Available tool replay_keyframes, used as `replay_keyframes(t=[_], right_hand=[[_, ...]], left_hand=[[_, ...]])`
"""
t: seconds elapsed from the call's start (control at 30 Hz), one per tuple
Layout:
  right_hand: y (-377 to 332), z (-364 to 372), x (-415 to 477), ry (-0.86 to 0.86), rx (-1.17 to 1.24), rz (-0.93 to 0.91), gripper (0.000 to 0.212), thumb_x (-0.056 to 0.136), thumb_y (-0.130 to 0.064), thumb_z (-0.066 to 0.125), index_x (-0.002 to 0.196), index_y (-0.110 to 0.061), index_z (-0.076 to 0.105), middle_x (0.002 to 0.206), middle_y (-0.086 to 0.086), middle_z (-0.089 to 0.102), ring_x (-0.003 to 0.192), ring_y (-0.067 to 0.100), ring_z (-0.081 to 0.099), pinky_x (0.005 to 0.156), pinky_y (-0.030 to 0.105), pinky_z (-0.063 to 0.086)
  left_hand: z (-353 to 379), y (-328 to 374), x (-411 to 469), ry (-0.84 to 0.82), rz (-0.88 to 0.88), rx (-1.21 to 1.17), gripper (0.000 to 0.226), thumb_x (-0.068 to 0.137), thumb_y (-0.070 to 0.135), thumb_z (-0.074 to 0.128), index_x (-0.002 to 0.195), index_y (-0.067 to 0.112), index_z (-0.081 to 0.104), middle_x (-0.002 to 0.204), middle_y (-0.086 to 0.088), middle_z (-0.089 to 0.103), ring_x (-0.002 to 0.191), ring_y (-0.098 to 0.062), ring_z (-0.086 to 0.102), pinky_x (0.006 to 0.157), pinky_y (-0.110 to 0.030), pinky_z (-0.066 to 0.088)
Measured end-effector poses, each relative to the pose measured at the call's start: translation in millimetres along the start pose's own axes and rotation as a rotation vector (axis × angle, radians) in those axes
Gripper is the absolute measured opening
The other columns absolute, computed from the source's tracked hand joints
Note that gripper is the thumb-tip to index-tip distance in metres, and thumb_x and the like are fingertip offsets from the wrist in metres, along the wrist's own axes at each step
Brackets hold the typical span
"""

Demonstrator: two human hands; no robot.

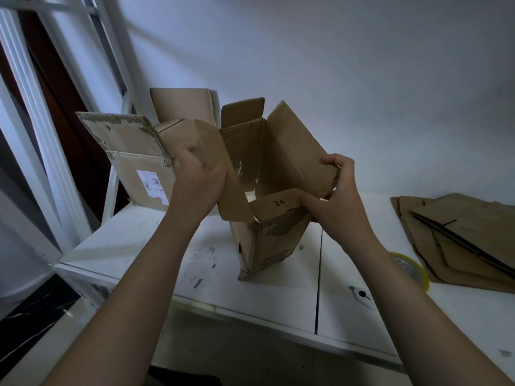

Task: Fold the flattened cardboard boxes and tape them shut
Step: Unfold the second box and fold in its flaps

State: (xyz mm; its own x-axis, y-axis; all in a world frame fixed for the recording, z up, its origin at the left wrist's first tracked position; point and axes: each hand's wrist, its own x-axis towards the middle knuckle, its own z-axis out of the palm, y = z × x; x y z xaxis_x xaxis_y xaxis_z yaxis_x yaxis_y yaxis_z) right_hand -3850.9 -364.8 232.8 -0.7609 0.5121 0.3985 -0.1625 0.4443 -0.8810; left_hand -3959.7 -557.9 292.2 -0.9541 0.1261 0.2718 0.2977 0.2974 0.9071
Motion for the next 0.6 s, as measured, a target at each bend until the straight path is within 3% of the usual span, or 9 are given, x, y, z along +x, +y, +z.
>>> replay_keyframes(t=[0.03, 0.1, 0.2, 0.3, 0.33, 0.4, 0.47, 0.53, 0.6], right_hand=[[0, -1, -1, 0.003, -0.022, -0.028, 0.072, 0.083, -0.022, 0.082, 0.133, -0.035, 0.032, 0.125, -0.016, 0.038, 0.098, 0.008, 0.056, 0.07, 0.022, 0.059], [-1, -2, -3, -0.001, -0.05, -0.065, 0.07, 0.083, -0.02, 0.081, 0.132, -0.035, 0.033, 0.124, -0.017, 0.039, 0.096, -0.004, 0.053, 0.068, 0.009, 0.051], [-1, -5, -4, -0.017, -0.058, -0.088, 0.068, 0.083, -0.019, 0.081, 0.13, -0.035, 0.034, 0.114, -0.029, 0.039, 0.094, -0.011, 0.052, 0.067, 0.004, 0.047], [1, -8, -5, -0.018, -0.068, -0.096, 0.068, 0.083, -0.019, 0.081, 0.128, -0.037, 0.033, 0.112, -0.037, 0.035, 0.092, -0.007, 0.052, 0.067, 0.003, 0.047], [1, -9, -5, -0.019, -0.069, -0.099, 0.068, 0.083, -0.019, 0.081, 0.128, -0.037, 0.033, 0.112, -0.037, 0.035, 0.092, -0.006, 0.053, 0.067, 0.004, 0.047], [4, -10, -5, -0.018, -0.072, -0.102, 0.069, 0.083, -0.019, 0.081, 0.129, -0.036, 0.033, 0.113, -0.032, 0.038, 0.092, -0.006, 0.053, 0.067, 0.004, 0.047], [4, -11, -5, -0.017, -0.071, -0.103, 0.069, 0.083, -0.019, 0.081, 0.129, -0.037, 0.032, 0.114, -0.031, 0.038, 0.093, -0.009, 0.054, 0.066, 0.005, 0.048], [6, -11, -5, -0.015, -0.069, -0.108, 0.069, 0.083, -0.019, 0.08, 0.131, -0.036, 0.033, 0.116, -0.028, 0.041, 0.095, -0.016, 0.053, 0.067, 0.006, 0.049], [7, -12, -4, -0.024, -0.068, -0.105, 0.075, 0.084, -0.017, 0.08, 0.138, -0.035, 0.031, 0.12, -0.022, 0.043, 0.094, -0.014, 0.054, 0.069, 0.005, 0.049]], left_hand=[[-2, 3, 3, 0.012, 0.064, 0.057, 0.052, 0.093, 0.014, 0.062, 0.137, 0.015, 0.033, 0.127, -0.005, 0.042, 0.105, -0.018, 0.052, 0.083, -0.033, 0.051], [-5, 10, 12, 0.007, 0.185, 0.22, 0.067, 0.089, 0.013, 0.066, 0.144, 0.017, 0.028, 0.135, -0.004, 0.031, 0.113, -0.018, 0.042, 0.09, -0.032, 0.044], [-1, 24, 40, -0.034, 0.296, 0.485, 0.08, 0.082, 0.011, 0.068, 0.149, 0.019, 0.026, 0.15, -0.007, 0.026, 0.125, -0.017, 0.031, 0.095, -0.029, 0.034], [8, 35, 69, -0.145, 0.31, 0.604, 0.088, 0.08, 0.009, 0.066, 0.153, 0.022, 0.019, 0.157, -0.003, 0.025, 0.147, -0.029, 0.013, 0.109, -0.039, 0.03], [10, 34, 79, -0.187, 0.289, 0.593, 0.091, 0.079, 0.008, 0.066, 0.154, 0.025, 0.017, 0.157, -0.001, 0.026, 0.149, -0.03, 0.012, 0.111, -0.04, 0.03], [11, 32, 93, -0.27, 0.239, 0.532, 0.095, 0.076, 0.013, 0.066, 0.152, 0.037, 0.015, 0.155, 0.001, 0.036, 0.142, -0.033, 0.032, 0.11, -0.045, 0.039], [12, 24, 103, -0.347, 0.238, 0.577, 0.086, 0.073, 0.025, 0.059, 0.149, 0.044, 0.022, 0.149, 0.002, 0.046, 0.137, -0.034, 0.041, 0.11, -0.051, 0.04], [13, 20, 107, -0.405, 0.264, 0.74, 0.063, 0.081, 0.029, 0.048, 0.141, 0.048, 0.041, 0.152, 0.002, 0.046, 0.147, -0.032, 0.024, 0.12, -0.048, 0.024], [17, 19, 107, -0.439, 0.294, 0.849, 0.049, 0.095, 0.025, 0.044, 0.142, 0.039, 0.051, 0.156, 0.007, 0.041, 0.151, -0.031, 0.009, 0.122, -0.046, 0.014]])
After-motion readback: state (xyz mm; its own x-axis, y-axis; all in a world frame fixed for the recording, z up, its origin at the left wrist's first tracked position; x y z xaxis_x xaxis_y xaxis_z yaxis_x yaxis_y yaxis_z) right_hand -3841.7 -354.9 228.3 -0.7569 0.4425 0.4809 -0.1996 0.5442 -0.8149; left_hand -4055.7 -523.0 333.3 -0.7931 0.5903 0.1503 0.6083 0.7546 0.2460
